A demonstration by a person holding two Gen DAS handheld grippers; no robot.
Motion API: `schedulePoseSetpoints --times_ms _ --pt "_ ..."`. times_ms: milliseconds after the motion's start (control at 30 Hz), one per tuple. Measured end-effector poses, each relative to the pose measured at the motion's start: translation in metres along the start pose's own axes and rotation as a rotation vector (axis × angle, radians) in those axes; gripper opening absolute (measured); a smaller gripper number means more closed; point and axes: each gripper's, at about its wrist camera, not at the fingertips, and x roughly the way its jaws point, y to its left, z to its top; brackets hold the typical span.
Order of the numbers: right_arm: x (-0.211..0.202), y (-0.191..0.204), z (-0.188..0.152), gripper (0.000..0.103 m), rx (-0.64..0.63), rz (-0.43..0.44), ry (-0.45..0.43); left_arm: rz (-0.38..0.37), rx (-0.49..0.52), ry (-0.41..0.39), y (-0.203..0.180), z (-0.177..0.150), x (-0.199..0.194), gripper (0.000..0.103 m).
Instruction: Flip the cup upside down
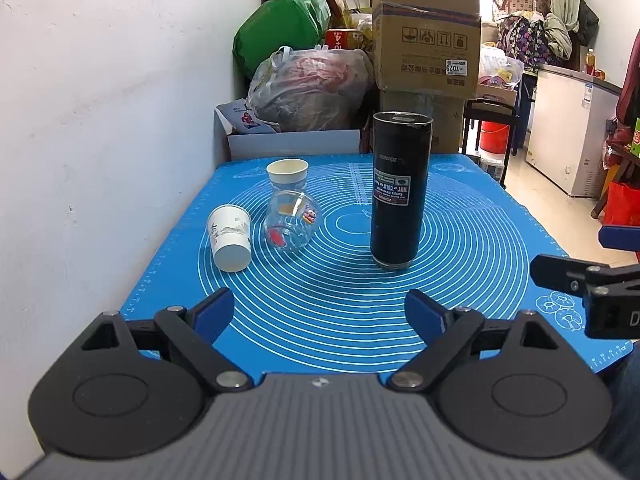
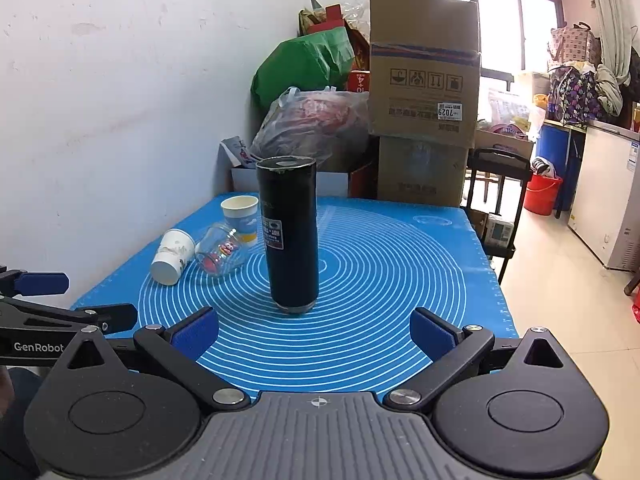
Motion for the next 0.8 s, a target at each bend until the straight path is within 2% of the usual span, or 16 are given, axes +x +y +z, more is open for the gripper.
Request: schedulePoseSetpoints --times_ms 800 --pt "-0.0033 0.0052 0.0021 0.103 -0.016 0.010 0.003 -0.008 0.005 0.001 -0.0012 0.0018 -0.0009 0.092"
